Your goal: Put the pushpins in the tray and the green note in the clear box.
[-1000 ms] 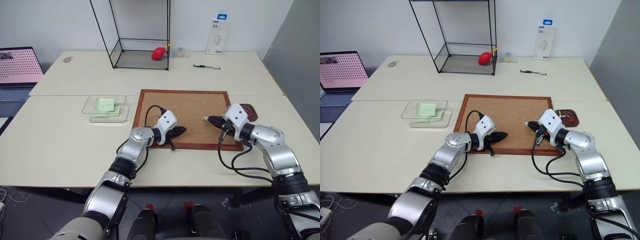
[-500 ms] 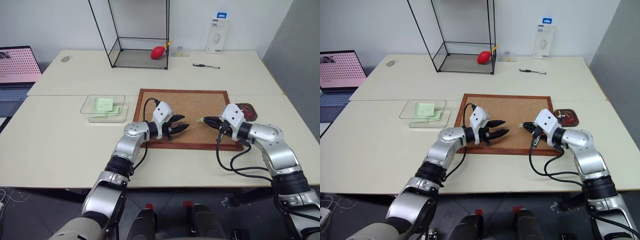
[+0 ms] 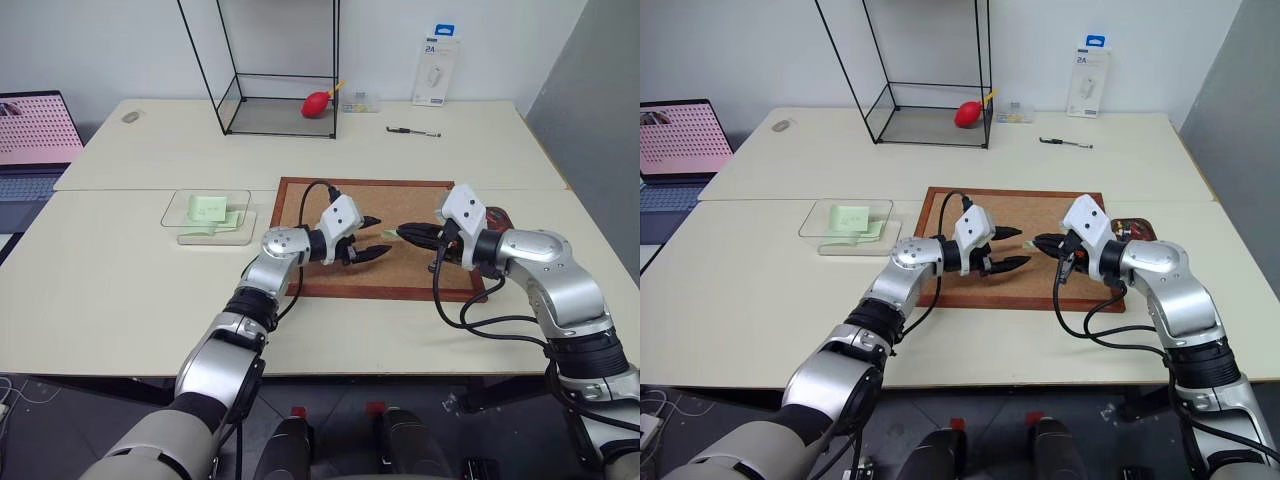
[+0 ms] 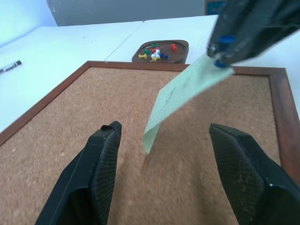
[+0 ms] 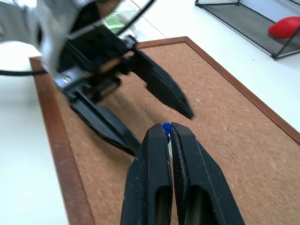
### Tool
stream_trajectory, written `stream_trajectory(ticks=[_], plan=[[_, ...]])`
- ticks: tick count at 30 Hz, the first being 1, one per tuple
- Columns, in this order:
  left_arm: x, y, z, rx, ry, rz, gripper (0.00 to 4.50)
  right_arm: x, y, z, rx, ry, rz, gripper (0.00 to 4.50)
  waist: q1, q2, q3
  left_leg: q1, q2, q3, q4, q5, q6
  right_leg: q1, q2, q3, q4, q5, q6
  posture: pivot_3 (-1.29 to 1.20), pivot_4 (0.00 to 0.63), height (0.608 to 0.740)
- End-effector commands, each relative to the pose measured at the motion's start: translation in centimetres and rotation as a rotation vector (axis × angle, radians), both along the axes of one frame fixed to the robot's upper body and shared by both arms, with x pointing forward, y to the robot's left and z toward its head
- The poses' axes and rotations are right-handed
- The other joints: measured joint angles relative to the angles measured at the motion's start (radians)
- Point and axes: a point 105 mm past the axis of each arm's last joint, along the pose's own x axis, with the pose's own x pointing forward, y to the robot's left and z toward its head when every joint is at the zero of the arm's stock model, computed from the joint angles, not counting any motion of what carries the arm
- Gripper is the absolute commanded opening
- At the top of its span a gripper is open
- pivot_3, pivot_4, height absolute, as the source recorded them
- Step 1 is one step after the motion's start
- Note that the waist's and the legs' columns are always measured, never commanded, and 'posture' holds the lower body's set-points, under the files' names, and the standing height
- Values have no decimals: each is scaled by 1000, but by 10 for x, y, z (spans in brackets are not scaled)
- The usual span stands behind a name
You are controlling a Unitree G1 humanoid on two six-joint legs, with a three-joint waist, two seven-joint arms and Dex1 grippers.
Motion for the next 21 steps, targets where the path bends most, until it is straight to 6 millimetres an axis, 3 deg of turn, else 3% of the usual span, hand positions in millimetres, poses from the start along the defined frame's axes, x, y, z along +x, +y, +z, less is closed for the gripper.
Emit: stream_trajectory(ticks=[1, 5, 9, 21], plan=[[-1, -9, 9, -14, -27, -40, 3149, -3, 1, 25, 43, -40, 1, 0, 0, 0, 0, 0, 0, 0, 0, 0, 0, 0, 0, 0, 0, 0, 0, 0, 150, 740], [0, -12, 11, -40, -5, -45, 3149, -5, 4, 26, 58, -21, 2, 0, 0, 0, 0, 0, 0, 0, 0, 0, 0, 0, 0, 0, 0, 0, 0, 0, 150, 740], [1, -13, 10, -48, 12, -51, 2558, -6, 5, 26, 71, -7, -1, 0, -1, 0, 0, -1, 0, 0, 0, 0, 0, 0, 0, 0, 0, 0, 0, 0, 150, 740], [-4, -15, 7, -62, 64, -98, 126, -8, 8, 29, 114, 30, -7, 0, 0, 0, 0, -1, 0, 0, 0, 0, 0, -1, 0, 0, 0, 0, 0, 0, 150, 740]])
